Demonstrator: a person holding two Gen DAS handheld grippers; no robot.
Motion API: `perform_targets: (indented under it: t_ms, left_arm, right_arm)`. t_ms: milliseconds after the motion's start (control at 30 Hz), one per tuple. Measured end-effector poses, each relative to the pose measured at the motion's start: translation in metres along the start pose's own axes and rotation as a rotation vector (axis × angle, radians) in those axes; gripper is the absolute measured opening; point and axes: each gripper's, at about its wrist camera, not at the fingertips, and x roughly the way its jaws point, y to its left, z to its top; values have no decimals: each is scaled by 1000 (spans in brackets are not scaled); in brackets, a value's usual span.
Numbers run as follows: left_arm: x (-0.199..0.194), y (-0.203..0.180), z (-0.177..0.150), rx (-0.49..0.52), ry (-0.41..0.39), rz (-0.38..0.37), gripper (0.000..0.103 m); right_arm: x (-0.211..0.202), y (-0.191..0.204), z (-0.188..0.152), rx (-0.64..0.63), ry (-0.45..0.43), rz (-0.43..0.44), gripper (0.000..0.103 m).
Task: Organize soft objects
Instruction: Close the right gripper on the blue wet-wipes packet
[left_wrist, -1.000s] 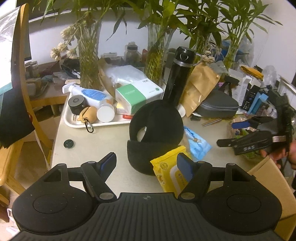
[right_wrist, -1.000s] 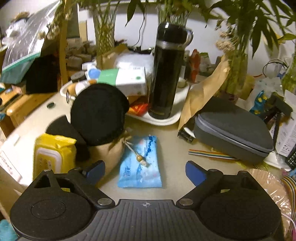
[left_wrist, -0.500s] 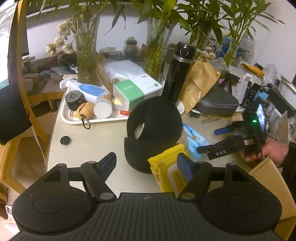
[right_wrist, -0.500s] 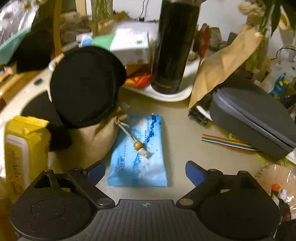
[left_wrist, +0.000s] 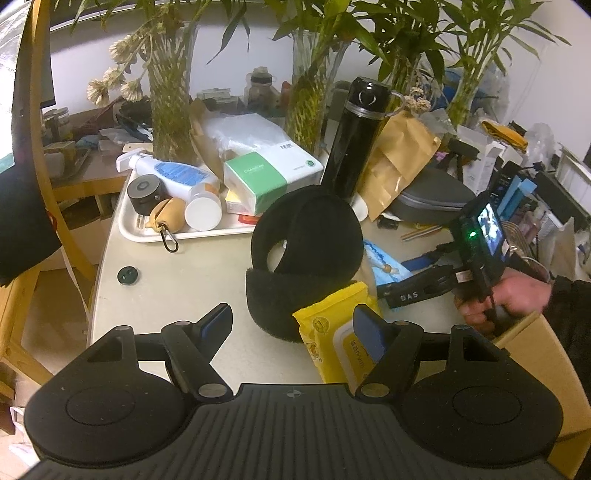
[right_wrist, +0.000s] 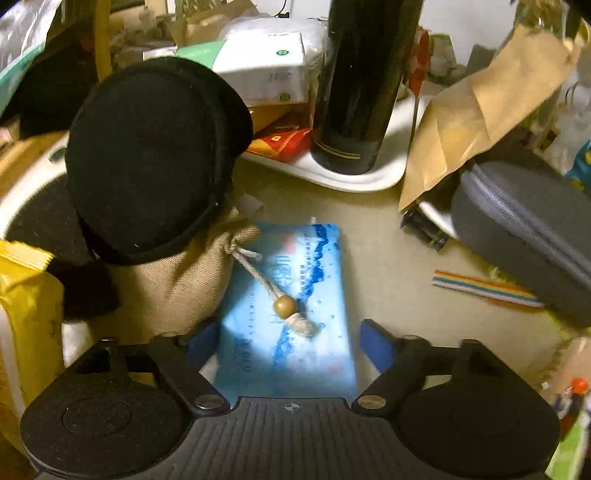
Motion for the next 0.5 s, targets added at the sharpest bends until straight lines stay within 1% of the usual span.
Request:
perform_targets:
  t_ms: [33, 133, 333, 500]
  left_arm:
    - [0, 0, 0, -2, 1, -1, 72]
    - [1, -1, 0, -2, 4, -2, 72]
    - [1, -3, -1, 10, 5, 1, 72]
    - [2, -3, -1, 3, 5, 0, 72]
  right_arm:
    - [-1, 0, 1, 10, 9, 5, 74]
    - [-5, 0, -1, -1, 41, -19, 73]
    - [-15, -18, -10, 44, 122, -50, 73]
    - [-28, -31, -29, 71, 187, -75, 73]
